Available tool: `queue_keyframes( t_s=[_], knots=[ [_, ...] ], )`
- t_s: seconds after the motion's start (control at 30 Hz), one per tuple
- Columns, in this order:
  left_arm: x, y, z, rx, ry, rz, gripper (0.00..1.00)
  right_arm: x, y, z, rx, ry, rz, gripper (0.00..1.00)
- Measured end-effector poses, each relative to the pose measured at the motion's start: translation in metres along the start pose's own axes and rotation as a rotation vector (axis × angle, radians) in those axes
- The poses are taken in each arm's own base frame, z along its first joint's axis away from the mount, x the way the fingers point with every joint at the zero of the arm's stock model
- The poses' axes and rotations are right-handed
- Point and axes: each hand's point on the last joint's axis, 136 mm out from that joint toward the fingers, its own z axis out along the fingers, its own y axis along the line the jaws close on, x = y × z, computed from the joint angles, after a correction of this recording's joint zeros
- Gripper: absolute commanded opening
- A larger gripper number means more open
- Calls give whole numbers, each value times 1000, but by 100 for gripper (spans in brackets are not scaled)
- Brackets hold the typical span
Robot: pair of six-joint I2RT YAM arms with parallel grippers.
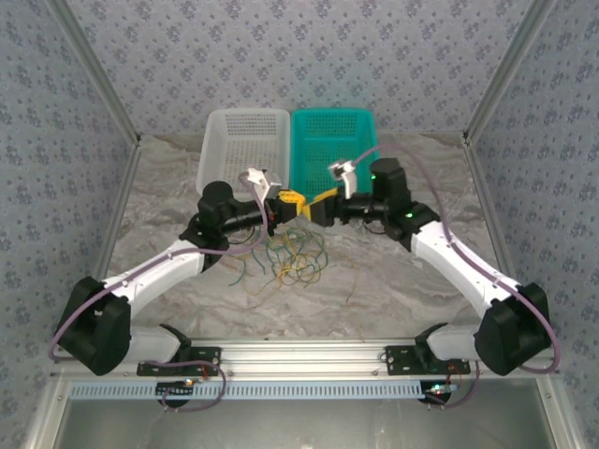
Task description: Untangle the cables
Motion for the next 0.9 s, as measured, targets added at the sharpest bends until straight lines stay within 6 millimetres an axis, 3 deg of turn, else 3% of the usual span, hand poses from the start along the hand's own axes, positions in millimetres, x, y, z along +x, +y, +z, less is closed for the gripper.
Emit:
queue_keyframes(
  t_s=[0.17, 0.4, 0.53, 0.67, 0.9],
  knots=[
    [7, 8, -5, -33, -2, -27, 0, 2, 6, 13, -27, 5, -35, 52],
    [-7, 10, -12, -102, -62, -13, 0, 0, 17, 8, -39, -18, -105, 55],
    [-19, 21, -28, -233, -118, 0, 0, 14, 28, -16, -34, -56, -123, 57],
    [-26, 41, -42, -365, -156, -2, 0, 12, 33, -50, 5, -152, -137, 59],
    [-6, 69, -57, -528, -129, -49, 0, 8, 43, -81, 19, -271, -142, 63]
  ],
)
